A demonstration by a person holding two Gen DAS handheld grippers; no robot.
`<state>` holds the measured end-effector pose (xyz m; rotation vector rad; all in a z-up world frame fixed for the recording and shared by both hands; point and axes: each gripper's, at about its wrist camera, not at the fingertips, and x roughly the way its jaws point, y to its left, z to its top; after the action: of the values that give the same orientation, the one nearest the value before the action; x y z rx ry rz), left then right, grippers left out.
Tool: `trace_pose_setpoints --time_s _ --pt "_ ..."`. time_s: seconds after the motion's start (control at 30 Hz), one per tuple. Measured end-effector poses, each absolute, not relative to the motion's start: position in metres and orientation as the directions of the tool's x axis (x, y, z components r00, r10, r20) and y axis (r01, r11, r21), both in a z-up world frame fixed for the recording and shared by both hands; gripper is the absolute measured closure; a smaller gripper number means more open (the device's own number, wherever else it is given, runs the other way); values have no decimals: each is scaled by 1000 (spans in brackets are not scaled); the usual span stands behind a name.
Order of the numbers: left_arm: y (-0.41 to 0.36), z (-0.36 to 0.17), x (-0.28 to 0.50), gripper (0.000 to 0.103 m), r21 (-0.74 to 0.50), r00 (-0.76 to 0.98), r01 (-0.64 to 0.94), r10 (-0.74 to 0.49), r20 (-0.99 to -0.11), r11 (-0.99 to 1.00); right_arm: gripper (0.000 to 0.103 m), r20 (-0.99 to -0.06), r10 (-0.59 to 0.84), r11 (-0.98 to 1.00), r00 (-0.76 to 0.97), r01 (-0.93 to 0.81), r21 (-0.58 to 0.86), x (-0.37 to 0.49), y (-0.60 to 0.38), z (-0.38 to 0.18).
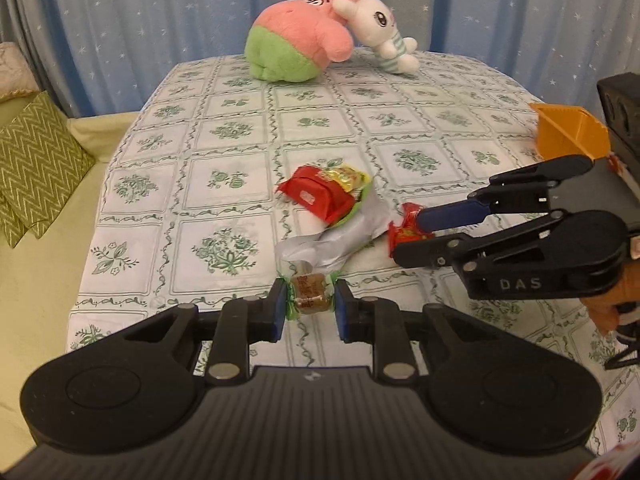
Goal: Organize snacks
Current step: 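Grasp the green-wrapped caramel with the left tool while the right tool grasps a red candy, then carry the caramel and red candy over the orange tray and open both tools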
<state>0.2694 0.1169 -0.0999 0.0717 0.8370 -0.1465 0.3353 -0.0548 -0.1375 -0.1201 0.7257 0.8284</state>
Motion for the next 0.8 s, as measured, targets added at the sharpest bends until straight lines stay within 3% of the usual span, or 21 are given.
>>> trace_pose_setpoints --time_s 0.23,0.8 --pt "120 -96 274 81 -13 672 131 -98 -734 991 80 -665 599 661 447 -744 96 337 -45 -147" --pt "64 -70 282 81 -32 700 204 -169 -694 978 82 -637 457 839 620 -539 77 326 -97 -101"
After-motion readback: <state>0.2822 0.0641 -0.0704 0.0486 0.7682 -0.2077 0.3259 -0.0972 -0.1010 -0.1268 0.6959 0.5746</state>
